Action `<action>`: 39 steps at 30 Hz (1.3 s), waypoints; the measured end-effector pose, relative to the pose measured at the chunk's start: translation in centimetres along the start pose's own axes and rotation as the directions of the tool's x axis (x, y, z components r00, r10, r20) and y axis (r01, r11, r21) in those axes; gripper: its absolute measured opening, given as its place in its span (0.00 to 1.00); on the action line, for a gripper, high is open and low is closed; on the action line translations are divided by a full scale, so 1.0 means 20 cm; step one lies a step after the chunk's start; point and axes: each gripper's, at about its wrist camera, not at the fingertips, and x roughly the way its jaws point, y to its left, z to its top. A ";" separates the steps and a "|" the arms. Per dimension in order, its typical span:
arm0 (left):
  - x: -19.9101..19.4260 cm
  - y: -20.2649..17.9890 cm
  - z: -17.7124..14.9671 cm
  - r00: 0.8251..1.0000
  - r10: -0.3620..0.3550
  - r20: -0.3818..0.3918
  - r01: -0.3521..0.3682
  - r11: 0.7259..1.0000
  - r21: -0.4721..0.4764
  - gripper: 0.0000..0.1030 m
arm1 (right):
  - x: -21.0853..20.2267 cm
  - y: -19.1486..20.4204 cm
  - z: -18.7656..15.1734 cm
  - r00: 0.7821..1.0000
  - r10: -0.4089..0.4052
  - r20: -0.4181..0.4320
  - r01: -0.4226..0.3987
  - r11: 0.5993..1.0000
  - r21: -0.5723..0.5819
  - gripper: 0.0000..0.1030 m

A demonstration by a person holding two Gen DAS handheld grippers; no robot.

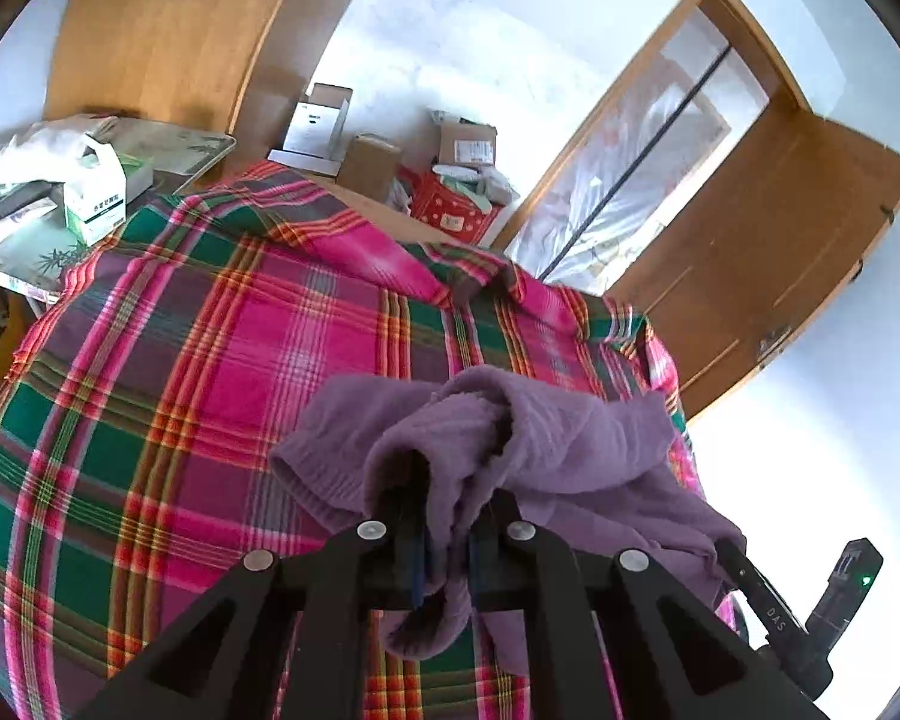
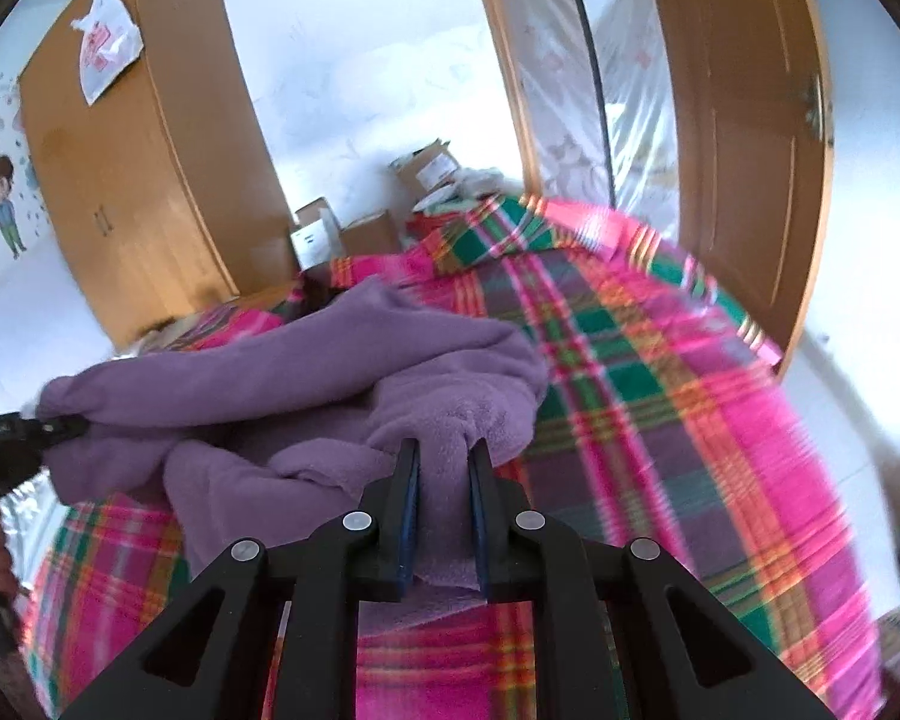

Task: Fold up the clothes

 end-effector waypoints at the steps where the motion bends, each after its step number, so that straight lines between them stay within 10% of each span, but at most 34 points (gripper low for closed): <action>1: -0.01 0.01 0.01 1.000 0.000 0.012 0.000 1.000 -0.005 0.09 | -0.01 0.00 0.02 1.000 -0.017 0.007 0.017 1.000 -0.014 0.15; 18: -0.23 0.36 0.08 0.997 0.004 0.080 0.011 0.984 -0.180 0.09 | 0.18 0.00 0.01 0.985 -0.165 -0.041 0.158 0.978 -0.139 0.15; 25: -0.29 0.31 0.16 0.990 -0.106 0.091 0.120 0.979 -0.163 0.09 | 0.13 0.03 0.10 0.966 -0.257 0.029 0.258 0.949 -0.179 0.14; 30: -0.31 0.26 0.19 0.983 -0.158 0.093 0.171 0.973 -0.153 0.09 | 0.07 0.10 0.08 0.980 -0.198 0.031 0.200 0.964 -0.175 0.15; 39: -0.36 0.19 0.24 0.969 -0.231 0.093 0.242 0.960 -0.139 0.09 | 0.05 0.49 -0.06 0.985 0.169 -0.047 -0.175 0.958 -0.226 0.21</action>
